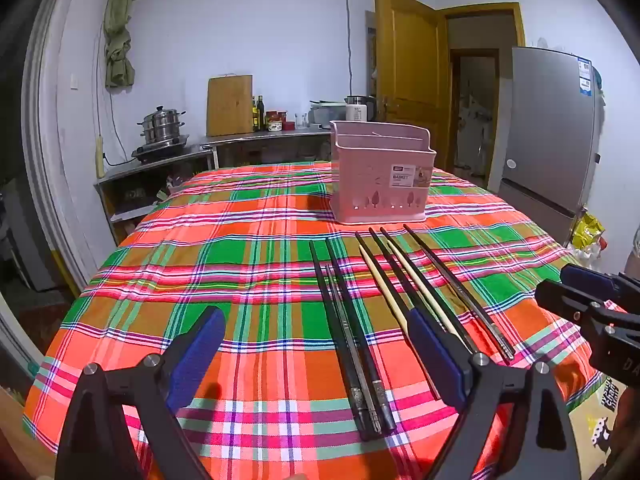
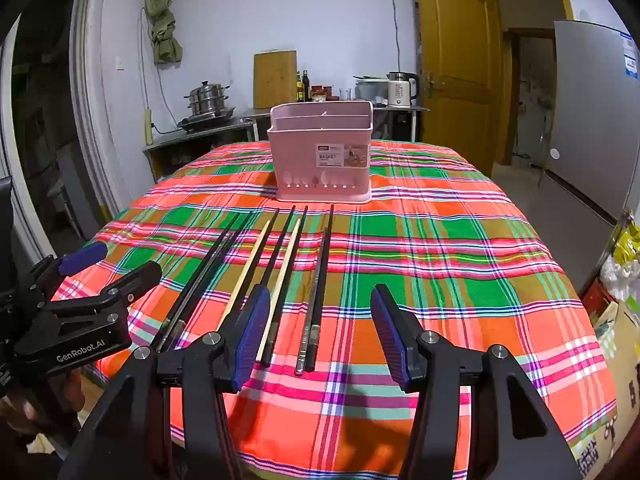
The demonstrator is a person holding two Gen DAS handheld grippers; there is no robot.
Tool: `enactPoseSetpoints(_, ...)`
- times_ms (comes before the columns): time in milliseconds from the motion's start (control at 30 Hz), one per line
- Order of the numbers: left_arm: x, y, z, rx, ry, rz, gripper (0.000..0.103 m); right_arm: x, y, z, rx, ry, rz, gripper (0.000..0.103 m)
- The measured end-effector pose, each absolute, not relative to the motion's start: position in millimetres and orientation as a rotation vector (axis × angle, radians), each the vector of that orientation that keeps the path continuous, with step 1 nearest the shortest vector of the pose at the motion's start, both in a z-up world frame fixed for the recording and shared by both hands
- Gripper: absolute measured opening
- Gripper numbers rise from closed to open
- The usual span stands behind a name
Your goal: Organize utensils
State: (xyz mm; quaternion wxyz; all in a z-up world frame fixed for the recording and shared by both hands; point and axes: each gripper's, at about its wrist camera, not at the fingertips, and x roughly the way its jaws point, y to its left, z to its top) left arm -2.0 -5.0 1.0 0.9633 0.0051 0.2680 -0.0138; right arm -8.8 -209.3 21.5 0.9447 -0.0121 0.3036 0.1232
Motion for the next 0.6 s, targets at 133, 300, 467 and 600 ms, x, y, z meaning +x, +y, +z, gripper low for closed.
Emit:
enactPoseSetpoints(133,-1.8,-5.4,0.8,0.010,0.542,-0.027,0.093,-8.7,-209.2,21.4,-0.024,0.615,0.252,0.053)
enactPoseSetpoints(300,-1.7,-5.5,0.6,0.010,0.543,-0.028,0.093,-8.8,-208.9,21.3,-0.025,0.613,0.251,0.053)
enactPoseSetpoints(467,-1.7,-5.7,0.5,0.010,0.543,-0.027,0.093,-8.9,-209.2,21.7,-0.025,0.612,0.251,0.053)
enactPoseSetpoints(600,-1.8,-6.1,0.5,0.011,0.543,-0.027,0.093,-8.9,-209.4,21.9,-0.025,0.612,0.251,0.053)
